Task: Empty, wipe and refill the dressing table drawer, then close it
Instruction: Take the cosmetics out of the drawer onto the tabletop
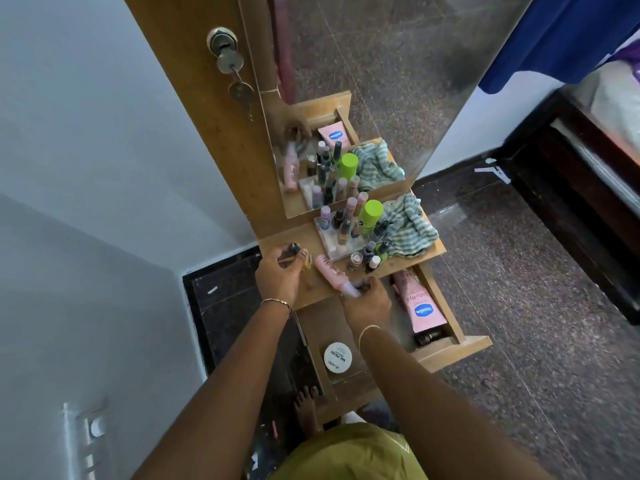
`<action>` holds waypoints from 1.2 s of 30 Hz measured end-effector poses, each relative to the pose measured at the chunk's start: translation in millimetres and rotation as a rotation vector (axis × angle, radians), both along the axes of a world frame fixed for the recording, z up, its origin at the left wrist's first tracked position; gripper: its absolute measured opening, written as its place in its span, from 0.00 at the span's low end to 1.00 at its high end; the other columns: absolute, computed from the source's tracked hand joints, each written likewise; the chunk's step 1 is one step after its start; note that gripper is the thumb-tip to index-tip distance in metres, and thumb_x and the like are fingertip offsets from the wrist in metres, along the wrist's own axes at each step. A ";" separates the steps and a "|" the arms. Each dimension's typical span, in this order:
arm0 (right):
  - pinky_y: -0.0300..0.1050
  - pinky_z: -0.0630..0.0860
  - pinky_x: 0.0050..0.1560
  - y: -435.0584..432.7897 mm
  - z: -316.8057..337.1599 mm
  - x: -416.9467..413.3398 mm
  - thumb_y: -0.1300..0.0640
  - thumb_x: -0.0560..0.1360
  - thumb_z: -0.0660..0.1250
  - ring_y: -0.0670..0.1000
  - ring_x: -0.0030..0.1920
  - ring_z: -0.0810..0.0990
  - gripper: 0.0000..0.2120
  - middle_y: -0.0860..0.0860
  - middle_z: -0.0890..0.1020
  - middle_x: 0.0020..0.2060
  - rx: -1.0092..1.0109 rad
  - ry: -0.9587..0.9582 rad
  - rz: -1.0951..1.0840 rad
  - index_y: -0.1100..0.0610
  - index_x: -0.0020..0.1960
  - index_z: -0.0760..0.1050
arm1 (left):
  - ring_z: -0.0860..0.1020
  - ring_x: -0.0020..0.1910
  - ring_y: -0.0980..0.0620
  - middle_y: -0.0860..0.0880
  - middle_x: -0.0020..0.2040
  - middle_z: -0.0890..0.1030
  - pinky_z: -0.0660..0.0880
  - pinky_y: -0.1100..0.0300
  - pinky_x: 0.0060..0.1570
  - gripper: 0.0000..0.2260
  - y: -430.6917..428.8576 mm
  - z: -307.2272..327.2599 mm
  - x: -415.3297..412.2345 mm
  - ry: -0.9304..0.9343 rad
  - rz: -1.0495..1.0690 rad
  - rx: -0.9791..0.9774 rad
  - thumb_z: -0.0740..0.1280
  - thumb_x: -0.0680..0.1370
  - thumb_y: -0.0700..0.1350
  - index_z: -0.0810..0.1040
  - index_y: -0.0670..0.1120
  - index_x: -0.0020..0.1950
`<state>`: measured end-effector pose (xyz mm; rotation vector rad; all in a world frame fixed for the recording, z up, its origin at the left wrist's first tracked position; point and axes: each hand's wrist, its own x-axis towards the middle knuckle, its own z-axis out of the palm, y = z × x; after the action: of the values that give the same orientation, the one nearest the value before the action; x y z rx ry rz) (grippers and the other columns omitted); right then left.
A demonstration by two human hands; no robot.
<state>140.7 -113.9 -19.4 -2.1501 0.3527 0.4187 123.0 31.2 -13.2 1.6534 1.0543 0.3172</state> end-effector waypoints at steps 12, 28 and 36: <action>0.42 0.73 0.40 5.4 -12.9 2.8 0.61 0.66 0.72 0.51 0.41 0.79 0.08 0.50 0.81 0.41 0.016 0.017 -0.076 0.55 0.44 0.76 | 0.79 0.37 0.66 0.56 0.39 0.81 0.76 0.68 0.40 0.07 0.7 9.6 35.8 -0.126 -0.103 0.033 0.75 0.70 0.45 0.79 0.50 0.44; 0.41 0.65 0.37 6.1 -26.7 -6.6 0.61 0.63 0.75 0.51 0.41 0.72 0.15 0.51 0.75 0.42 -0.039 -0.056 -0.111 0.57 0.43 0.71 | 0.81 0.41 0.49 0.46 0.41 0.83 0.78 0.55 0.45 0.09 -16.4 -4.9 58.5 -0.025 -0.206 0.136 0.76 0.69 0.45 0.80 0.42 0.44; 0.49 0.71 0.41 -0.4 -27.0 -9.6 0.62 0.63 0.75 0.55 0.43 0.74 0.14 0.54 0.76 0.43 -0.014 -0.066 -0.118 0.57 0.42 0.71 | 0.80 0.39 0.52 0.48 0.41 0.83 0.75 0.60 0.41 0.09 -24.4 -3.6 59.3 -0.011 -0.202 0.164 0.76 0.68 0.46 0.79 0.47 0.43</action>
<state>131.1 -114.3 -46.4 -2.1384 0.4433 0.2790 182.4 6.8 -16.9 1.8866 0.8632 0.2853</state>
